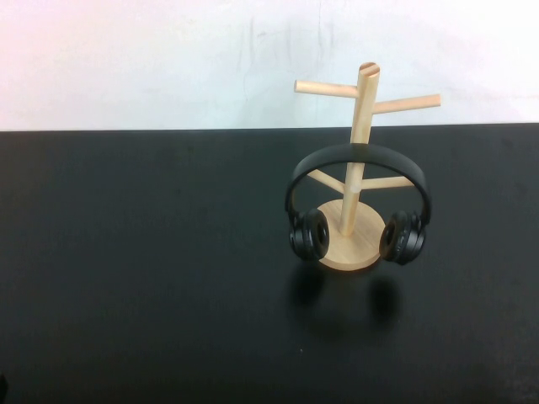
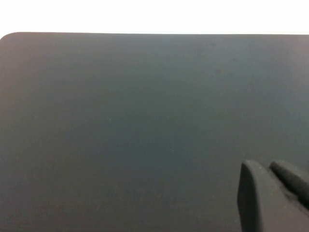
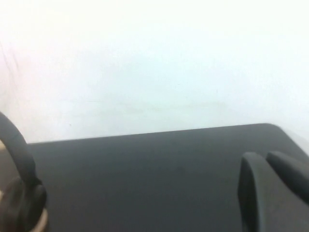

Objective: Take out the headphones from the headphone stand

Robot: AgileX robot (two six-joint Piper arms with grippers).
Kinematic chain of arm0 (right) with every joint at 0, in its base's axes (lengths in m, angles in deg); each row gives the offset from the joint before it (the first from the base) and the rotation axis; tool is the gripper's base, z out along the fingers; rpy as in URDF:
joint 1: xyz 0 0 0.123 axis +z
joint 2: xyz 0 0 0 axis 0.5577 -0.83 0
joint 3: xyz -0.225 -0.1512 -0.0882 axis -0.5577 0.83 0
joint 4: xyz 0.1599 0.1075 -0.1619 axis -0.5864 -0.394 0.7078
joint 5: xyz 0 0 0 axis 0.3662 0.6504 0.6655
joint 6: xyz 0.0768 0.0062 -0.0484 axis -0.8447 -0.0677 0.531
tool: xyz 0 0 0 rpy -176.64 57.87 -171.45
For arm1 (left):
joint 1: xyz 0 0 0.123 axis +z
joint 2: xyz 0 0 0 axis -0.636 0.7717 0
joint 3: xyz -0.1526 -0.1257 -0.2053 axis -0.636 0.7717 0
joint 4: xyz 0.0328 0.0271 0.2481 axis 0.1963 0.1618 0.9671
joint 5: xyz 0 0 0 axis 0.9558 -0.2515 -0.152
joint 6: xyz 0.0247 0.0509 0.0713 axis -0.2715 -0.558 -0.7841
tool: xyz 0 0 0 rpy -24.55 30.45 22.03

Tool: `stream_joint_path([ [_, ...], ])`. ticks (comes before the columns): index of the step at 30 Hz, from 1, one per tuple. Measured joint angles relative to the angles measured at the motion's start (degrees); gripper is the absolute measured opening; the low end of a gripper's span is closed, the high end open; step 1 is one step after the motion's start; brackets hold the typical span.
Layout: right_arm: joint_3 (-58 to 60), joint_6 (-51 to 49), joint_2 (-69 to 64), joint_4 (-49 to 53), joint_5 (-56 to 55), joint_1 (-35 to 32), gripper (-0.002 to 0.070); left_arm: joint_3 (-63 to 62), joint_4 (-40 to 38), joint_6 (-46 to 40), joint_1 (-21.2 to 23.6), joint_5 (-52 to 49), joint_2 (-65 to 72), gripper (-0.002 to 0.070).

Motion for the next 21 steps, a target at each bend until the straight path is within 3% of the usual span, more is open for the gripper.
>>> stream_joint_path([
  [4, 0.00, -0.89, 0.00, 1.94, -5.97, 0.00, -0.0006, 0.00, 0.00, 0.00, 0.00, 0.00, 0.00, 0.0002],
  [11, -0.52, -2.81, 0.00, 1.96, -35.71, 0.00, -0.0006, 0.00, 0.00, 0.00, 0.00, 0.00, 0.00, 0.0002],
  [14, -4.03, -6.12, -0.10, 2.65, -43.00, 0.00, -0.0006, 0.00, 0.00, 0.00, 0.00, 0.00, 0.00, 0.0002],
  [18, -13.16, -12.48, -1.40, 2.79, -34.65, 0.00, -0.0006, 0.00, 0.00, 0.00, 0.00, 0.00, 0.00, 0.0002],
  [21, -22.60, -13.64, -5.48, 6.25, -20.13, 0.00, -0.0006, 0.00, 0.00, 0.00, 0.00, 0.00, 0.00, 0.0002],
])
